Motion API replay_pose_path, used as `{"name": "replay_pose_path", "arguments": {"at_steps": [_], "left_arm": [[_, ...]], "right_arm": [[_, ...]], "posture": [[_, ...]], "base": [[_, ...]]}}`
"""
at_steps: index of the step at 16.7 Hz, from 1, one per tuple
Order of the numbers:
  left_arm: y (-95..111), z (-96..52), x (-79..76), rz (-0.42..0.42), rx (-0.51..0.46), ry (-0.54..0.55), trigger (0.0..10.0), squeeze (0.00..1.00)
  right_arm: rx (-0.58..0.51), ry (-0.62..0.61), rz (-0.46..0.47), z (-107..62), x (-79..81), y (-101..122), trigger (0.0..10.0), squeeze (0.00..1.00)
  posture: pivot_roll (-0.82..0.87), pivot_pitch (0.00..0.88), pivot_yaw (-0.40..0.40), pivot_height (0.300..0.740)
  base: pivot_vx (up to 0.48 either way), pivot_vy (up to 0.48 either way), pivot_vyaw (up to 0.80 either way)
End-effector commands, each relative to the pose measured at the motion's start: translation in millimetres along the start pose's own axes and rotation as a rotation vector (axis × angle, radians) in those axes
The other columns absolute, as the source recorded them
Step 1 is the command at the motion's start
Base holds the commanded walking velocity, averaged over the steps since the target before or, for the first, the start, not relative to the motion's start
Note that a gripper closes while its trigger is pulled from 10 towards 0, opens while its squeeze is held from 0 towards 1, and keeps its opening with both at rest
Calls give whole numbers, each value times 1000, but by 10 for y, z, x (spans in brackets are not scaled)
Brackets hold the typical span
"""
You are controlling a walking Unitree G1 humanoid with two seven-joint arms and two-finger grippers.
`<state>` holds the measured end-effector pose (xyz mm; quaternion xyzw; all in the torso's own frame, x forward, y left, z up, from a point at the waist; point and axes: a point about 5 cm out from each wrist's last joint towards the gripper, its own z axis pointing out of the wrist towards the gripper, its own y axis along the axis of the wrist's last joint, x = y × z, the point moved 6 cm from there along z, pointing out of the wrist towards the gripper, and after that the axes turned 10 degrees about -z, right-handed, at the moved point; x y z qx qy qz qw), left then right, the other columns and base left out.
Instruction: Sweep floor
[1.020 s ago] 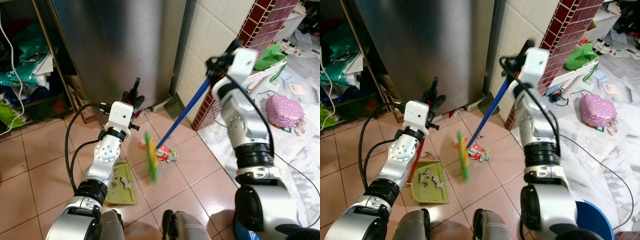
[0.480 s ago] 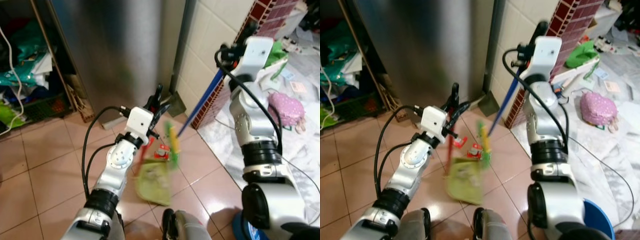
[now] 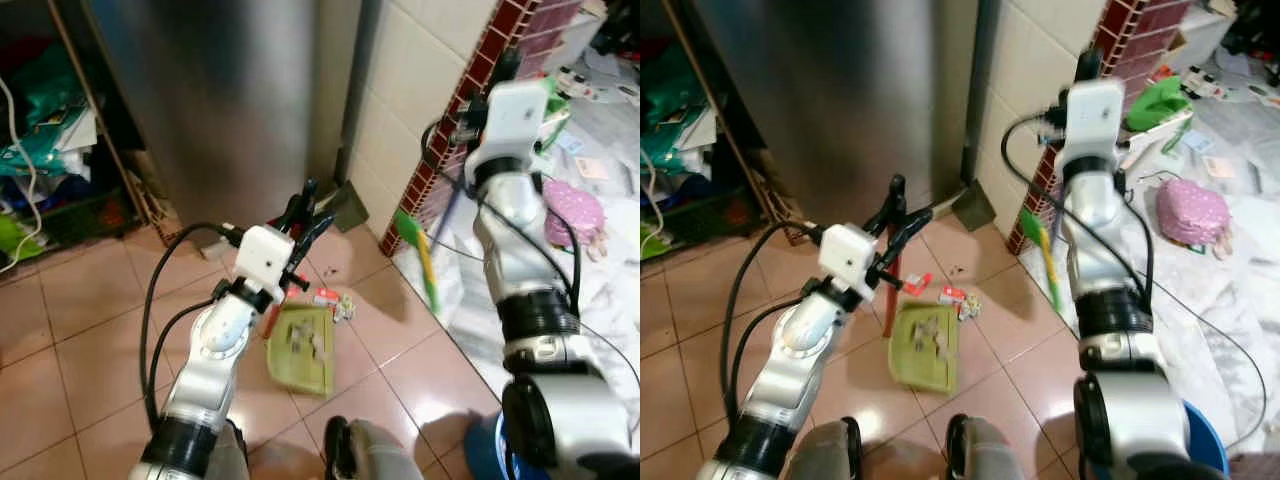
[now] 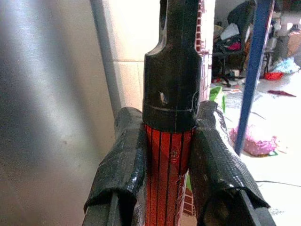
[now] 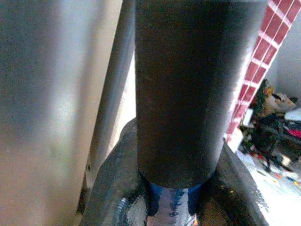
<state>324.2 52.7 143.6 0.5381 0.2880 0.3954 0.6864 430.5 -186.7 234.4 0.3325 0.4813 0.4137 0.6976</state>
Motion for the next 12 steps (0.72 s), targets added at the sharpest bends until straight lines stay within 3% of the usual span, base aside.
{"name": "replay_pose_path", "arguments": {"at_steps": [1,5,7,10,12], "left_arm": [[214,25,-86,-3,-70,-40,10000,0],[297,-37,105,25,-67,77,10000,0],[354,-80,194,6,-62,128,10000,0],[413,-49,208,6,-55,155,10000,0],[380,-42,259,-2,-37,192,10000,0]], "right_arm": [[10,-22,-36,-22,-54,-43,10000,0],[126,33,2,-262,202,-407,10000,0],[185,70,14,-462,372,-615,10000,0],[231,57,43,-497,382,-704,10000,0],[273,39,71,-491,351,-781,10000,0]], "posture": [[1,145,-64,740],[14,150,-76,740],[19,142,-74,740],[20,140,-71,740],[17,131,-69,740]], "base": [[0,0,0],[0,0,0],[0,0,0],[0,0,0],[0,0,-800]]}}
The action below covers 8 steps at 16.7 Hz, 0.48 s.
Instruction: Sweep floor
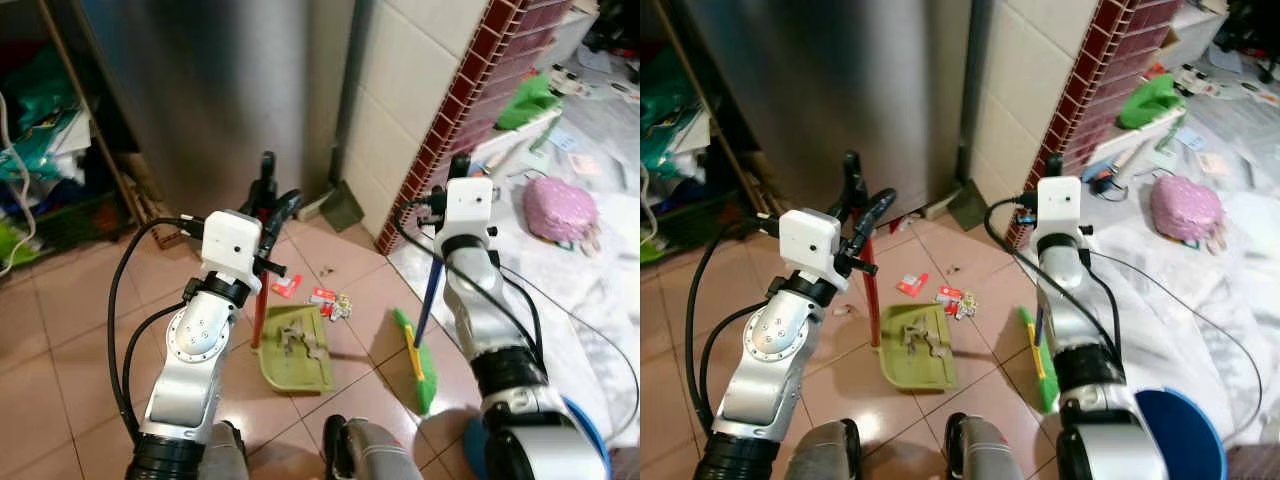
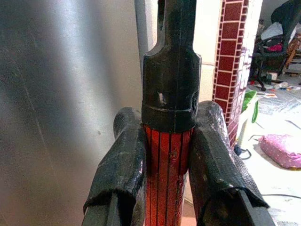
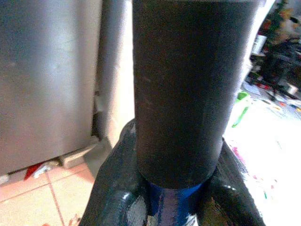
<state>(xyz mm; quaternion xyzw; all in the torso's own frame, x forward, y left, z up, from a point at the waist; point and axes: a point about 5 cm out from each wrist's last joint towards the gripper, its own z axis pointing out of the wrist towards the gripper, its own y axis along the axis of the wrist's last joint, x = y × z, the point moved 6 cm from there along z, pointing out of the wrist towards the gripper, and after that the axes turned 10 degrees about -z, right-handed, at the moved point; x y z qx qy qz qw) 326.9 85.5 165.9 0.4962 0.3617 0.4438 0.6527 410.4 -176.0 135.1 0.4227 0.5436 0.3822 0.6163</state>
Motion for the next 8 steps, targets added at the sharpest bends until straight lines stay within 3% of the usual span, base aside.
{"name": "replay_pose_path", "arguments": {"at_steps": [1,3,4,5,6,8], "left_arm": [[130,38,-55,2,-39,-13,10000,0],[203,59,-84,-60,-64,-17,10000,0],[203,59,-63,-48,-74,-4,10000,0],[102,46,-26,-25,-54,9,10000,0],[74,43,-20,-23,-47,12,10000,0],[-52,47,-16,-14,-13,15,10000,0]], "right_arm": [[14,-32,2,17,-112,-31,10000,0],[55,-33,66,14,-109,-112,10000,0],[63,-13,118,18,-61,-103,10000,0],[96,51,235,32,97,-61,10000,0],[102,69,254,34,139,-47,10000,0],[117,121,400,94,221,140,10000,0]], "posture": [[14,126,-69,740],[14,123,-71,740],[14,122,-71,740],[9,124,-70,740],[4,124,-70,740],[-5,127,-69,740]], "base": [[0,0,-800],[0,0,-694],[0,0,0],[0,0,0],[0,0,0],[0,0,0]]}}
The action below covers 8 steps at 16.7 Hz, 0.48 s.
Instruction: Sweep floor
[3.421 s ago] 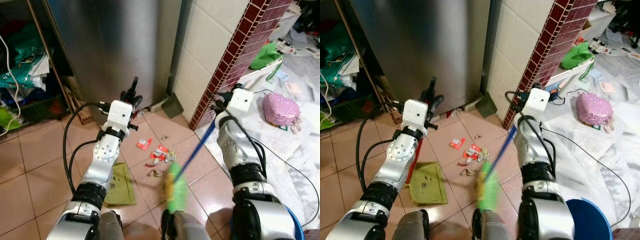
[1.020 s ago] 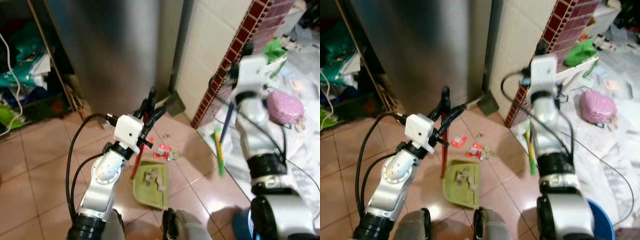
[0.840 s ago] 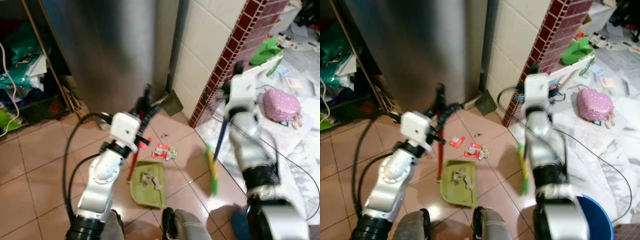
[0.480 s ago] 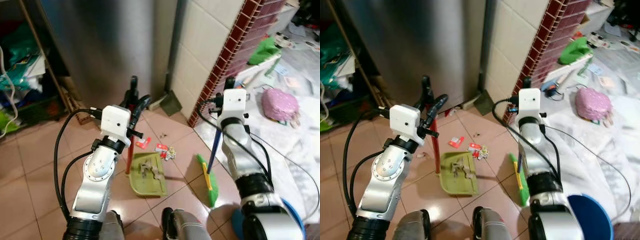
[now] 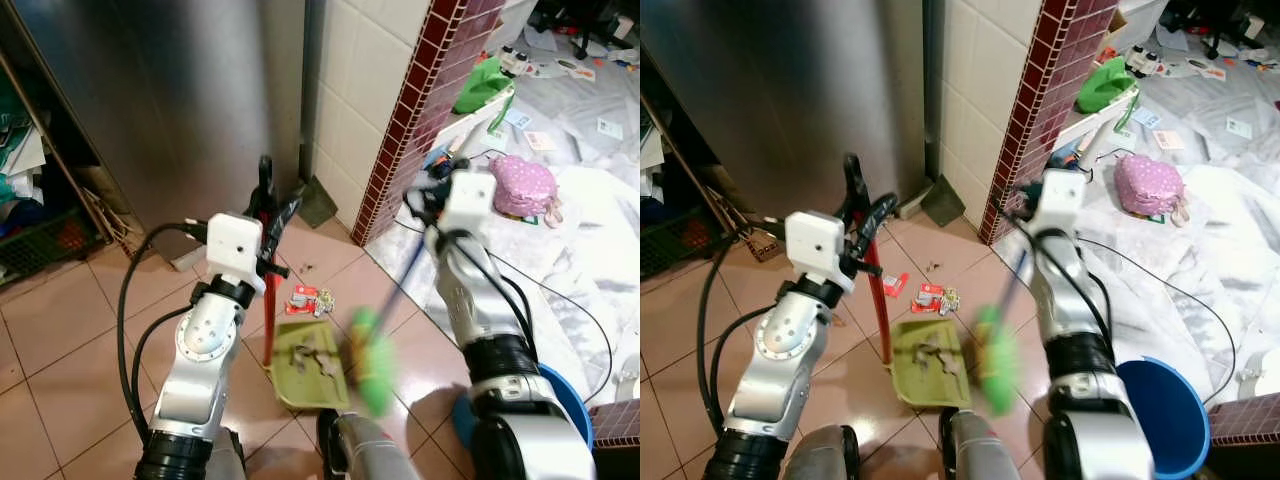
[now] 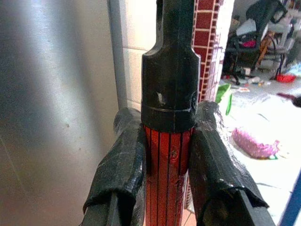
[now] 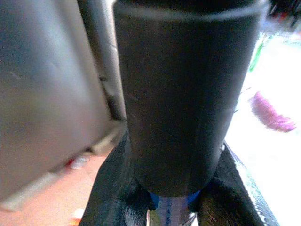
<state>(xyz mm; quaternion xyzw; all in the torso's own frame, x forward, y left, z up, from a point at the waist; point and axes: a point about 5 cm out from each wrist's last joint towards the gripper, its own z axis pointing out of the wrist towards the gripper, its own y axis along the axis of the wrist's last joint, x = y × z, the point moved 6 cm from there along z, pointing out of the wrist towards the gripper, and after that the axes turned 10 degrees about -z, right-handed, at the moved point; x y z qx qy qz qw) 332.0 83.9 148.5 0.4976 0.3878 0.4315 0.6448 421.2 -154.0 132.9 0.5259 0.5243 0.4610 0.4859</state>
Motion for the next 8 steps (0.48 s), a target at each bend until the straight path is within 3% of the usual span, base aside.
{"name": "replay_pose_path", "arguments": {"at_steps": [1,4,6,8], "left_arm": [[86,36,-34,22,-41,-16,10000,0],[30,65,-71,32,-28,-27,10000,0],[18,77,-87,41,-31,-32,10000,0],[11,78,-76,51,-33,-25,10000,0]], "right_arm": [[-18,30,114,16,35,138,10000,0],[-44,44,189,74,5,413,10000,0],[-77,18,127,84,-97,490,10000,0],[-122,-35,7,80,-262,555,10000,0]], "posture": [[-5,127,-69,740],[-20,140,-69,740],[-21,134,-70,740],[-16,135,-72,740]], "base": [[0,0,0],[0,0,0],[0,0,0],[0,0,0]]}}
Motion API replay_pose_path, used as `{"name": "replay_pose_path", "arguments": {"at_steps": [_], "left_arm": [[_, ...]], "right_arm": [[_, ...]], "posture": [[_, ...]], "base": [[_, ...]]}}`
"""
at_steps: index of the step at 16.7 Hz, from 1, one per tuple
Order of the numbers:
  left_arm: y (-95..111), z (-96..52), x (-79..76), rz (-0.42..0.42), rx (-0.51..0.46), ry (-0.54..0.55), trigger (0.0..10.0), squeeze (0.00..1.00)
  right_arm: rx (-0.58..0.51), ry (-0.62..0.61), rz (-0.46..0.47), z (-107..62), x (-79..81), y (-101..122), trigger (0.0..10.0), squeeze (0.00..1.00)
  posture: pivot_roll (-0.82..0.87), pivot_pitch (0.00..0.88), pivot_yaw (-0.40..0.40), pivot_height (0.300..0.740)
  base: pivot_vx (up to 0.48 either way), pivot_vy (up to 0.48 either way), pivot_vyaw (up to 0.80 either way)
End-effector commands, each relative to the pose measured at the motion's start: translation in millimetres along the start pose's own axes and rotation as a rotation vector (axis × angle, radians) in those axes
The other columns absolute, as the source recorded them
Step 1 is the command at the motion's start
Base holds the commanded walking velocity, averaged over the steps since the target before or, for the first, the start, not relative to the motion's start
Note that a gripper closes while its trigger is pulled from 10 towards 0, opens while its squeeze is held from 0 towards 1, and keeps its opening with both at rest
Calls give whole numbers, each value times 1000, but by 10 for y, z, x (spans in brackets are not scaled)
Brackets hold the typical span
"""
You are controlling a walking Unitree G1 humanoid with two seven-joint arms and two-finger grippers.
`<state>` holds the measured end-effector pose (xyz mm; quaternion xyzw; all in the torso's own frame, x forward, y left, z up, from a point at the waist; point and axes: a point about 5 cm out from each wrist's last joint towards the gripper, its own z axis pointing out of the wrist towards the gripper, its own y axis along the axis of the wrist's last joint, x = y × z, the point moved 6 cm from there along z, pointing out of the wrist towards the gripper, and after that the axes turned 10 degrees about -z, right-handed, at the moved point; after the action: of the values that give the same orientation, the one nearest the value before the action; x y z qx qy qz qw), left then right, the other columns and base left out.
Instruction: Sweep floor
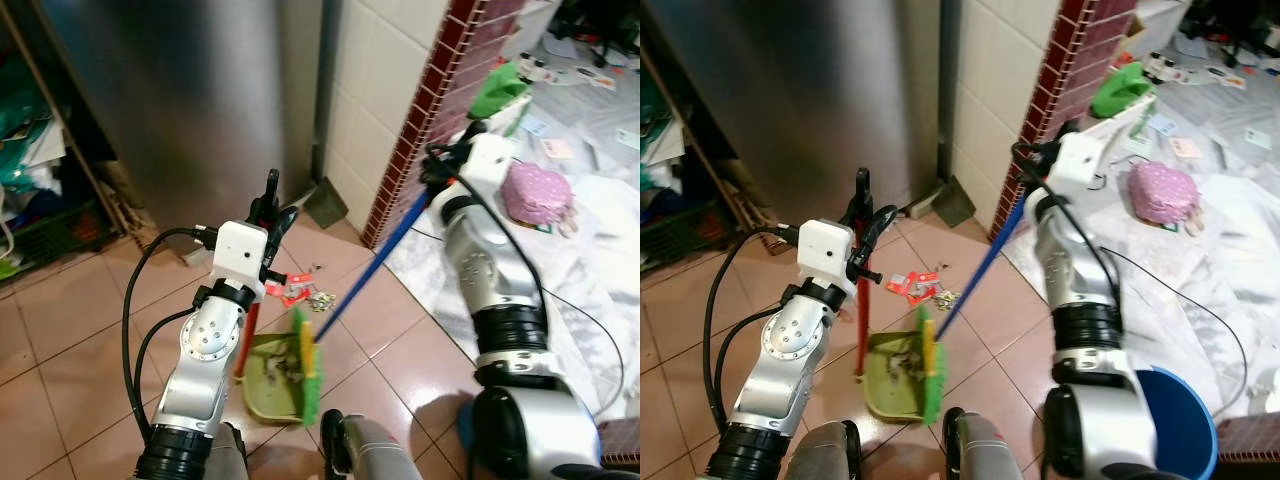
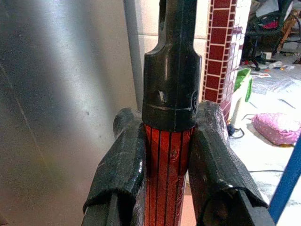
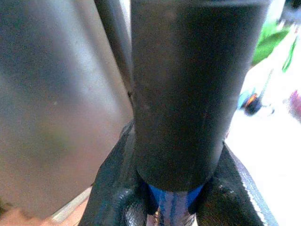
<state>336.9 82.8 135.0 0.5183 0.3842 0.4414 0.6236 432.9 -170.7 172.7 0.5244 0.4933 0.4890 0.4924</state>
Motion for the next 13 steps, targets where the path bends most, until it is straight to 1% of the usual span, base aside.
{"name": "replay_pose_path", "arguments": {"at_steps": [1,3,4,5,6,8,10,11,13], "left_arm": [[144,40,-76,4,-66,-24,10000,0],[128,31,-58,9,-62,-21,10000,0],[120,34,-53,11,-59,-20,10000,0],[122,45,-65,16,-61,-25,10000,0],[134,51,-75,19,-65,-28,10000,0],[156,54,-81,19,-70,-31,10000,0],[200,46,-36,26,-75,-4,10000,0],[242,37,9,22,-82,21,10000,0],[281,21,64,-15,-85,36,10000,0]], "right_arm": [[-33,-38,-74,11,-120,103,10000,0],[36,-25,-32,18,-102,3,10000,0],[43,-10,-53,26,-86,-6,10000,0],[21,-39,-113,32,-178,-1,10000,0],[16,-52,-111,31,-222,-11,10000,0],[5,-60,-131,17,-250,-18,10000,0],[2,-48,-132,-26,-219,-85,10000,0],[-5,-36,-155,-53,-198,-147,10000,0],[-24,-60,-211,-109,-232,-233,10000,0]], "posture": [[-16,135,-72,740],[-15,137,-68,740],[-18,136,-66,740],[-17,135,-64,740],[-17,135,-62,740],[-17,135,-62,740],[-13,136,-58,740],[-10,136,-58,740],[-4,132,-60,740]], "base": [[0,0,0],[0,0,0],[0,0,0],[0,0,0],[0,0,0],[0,0,0],[0,0,0],[0,0,0],[0,0,0]]}}
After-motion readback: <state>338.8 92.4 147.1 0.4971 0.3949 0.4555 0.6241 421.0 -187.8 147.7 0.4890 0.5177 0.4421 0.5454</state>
